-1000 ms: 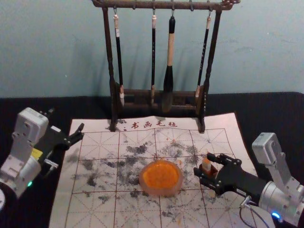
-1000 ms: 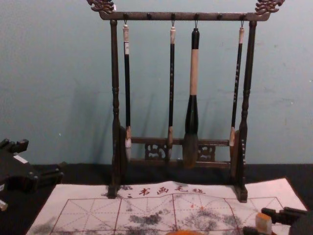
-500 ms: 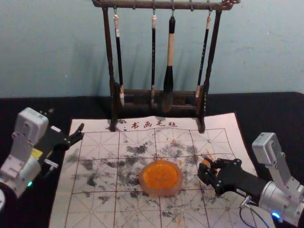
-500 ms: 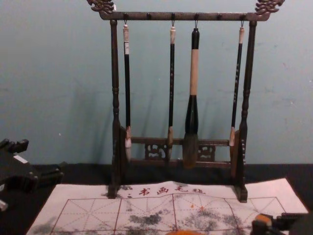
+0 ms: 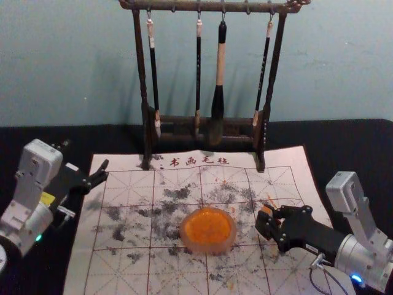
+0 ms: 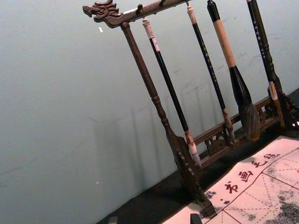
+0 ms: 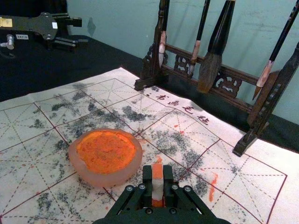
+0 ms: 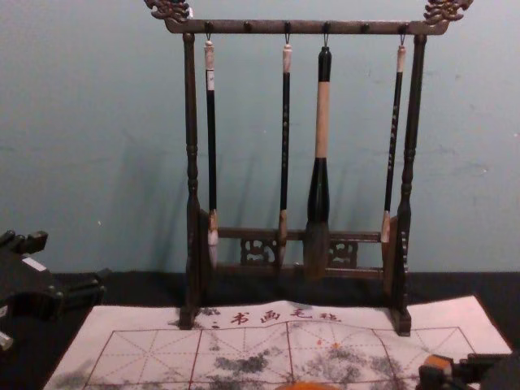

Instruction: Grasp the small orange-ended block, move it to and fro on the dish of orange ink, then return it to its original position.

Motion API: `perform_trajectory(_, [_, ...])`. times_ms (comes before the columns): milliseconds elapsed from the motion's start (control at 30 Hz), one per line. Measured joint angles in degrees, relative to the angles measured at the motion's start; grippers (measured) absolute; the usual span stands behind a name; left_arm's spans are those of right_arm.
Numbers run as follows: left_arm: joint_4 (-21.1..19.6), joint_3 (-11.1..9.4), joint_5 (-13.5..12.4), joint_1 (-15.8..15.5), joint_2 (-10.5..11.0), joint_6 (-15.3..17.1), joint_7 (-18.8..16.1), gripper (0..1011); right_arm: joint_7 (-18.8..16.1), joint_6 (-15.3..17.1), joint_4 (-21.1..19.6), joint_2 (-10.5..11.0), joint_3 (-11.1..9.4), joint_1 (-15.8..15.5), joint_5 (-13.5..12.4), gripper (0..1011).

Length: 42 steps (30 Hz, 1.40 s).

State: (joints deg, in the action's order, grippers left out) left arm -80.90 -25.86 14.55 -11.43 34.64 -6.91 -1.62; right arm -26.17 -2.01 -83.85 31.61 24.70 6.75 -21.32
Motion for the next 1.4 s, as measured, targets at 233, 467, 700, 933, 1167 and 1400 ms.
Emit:
perform_trajectory(233, [0.0,0.0,0.0,0.0,0.0,0.0,0.0,1001,0.0,0.0,0.0,0.0,0.0,0.0,0.0,80])
perform_trajectory(467, [0.0,0.0,0.0,0.0,0.0,0.0,0.0,1001,0.77,0.01,-0.41,-0.49,-0.97,-0.41,1.56,80])
perform_trajectory(700, [0.0,0.0,0.0,0.0,0.0,0.0,0.0,1001,0.82,-0.03,-0.91,-1.17,-2.41,-0.8,2.03,80])
perform_trajectory(933, [0.0,0.0,0.0,0.0,0.0,0.0,0.0,1001,0.76,0.02,-2.2,-1.74,-4.14,-1.32,2.05,80])
perform_trajectory(1167, [0.0,0.0,0.0,0.0,0.0,0.0,0.0,1001,-0.19,-0.02,-3.97,-1.88,-5.71,-1.64,1.13,80])
perform_trajectory(1400, [0.0,0.0,0.0,0.0,0.0,0.0,-0.01,1001,-1.53,-0.32,-6.22,-1.91,-6.81,-1.79,-0.69,80])
